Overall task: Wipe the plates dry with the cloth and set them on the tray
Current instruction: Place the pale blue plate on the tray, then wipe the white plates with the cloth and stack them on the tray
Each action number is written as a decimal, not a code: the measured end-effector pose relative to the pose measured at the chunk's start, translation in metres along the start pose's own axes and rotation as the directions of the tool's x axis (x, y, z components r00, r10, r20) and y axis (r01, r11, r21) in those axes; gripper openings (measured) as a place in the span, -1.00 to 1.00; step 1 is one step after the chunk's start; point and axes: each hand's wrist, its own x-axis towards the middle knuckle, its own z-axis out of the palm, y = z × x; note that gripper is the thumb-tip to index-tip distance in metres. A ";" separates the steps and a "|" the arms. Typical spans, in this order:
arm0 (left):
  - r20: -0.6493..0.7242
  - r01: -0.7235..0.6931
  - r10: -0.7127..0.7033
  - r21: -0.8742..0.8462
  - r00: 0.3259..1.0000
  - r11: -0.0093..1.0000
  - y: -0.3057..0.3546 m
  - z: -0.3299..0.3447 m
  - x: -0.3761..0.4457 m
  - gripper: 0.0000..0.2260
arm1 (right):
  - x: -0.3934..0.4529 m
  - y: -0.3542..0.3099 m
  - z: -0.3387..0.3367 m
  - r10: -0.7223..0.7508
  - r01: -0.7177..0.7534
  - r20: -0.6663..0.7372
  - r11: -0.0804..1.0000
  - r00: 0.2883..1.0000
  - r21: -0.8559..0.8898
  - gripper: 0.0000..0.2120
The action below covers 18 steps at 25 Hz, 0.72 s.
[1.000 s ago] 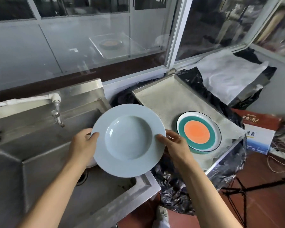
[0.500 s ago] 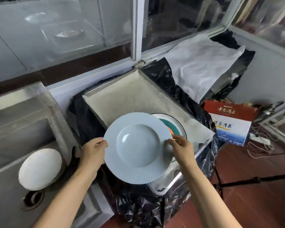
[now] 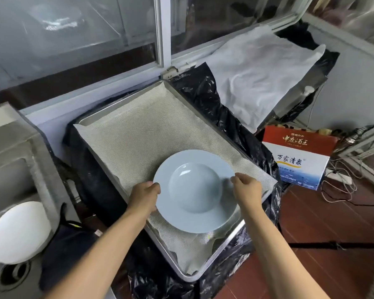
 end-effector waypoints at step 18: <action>0.042 -0.161 0.155 0.233 0.987 0.959 -0.011 0.011 -0.007 -0.82 | 0.001 0.008 0.008 -0.213 0.213 0.022 0.952 0.977 -0.220 -0.81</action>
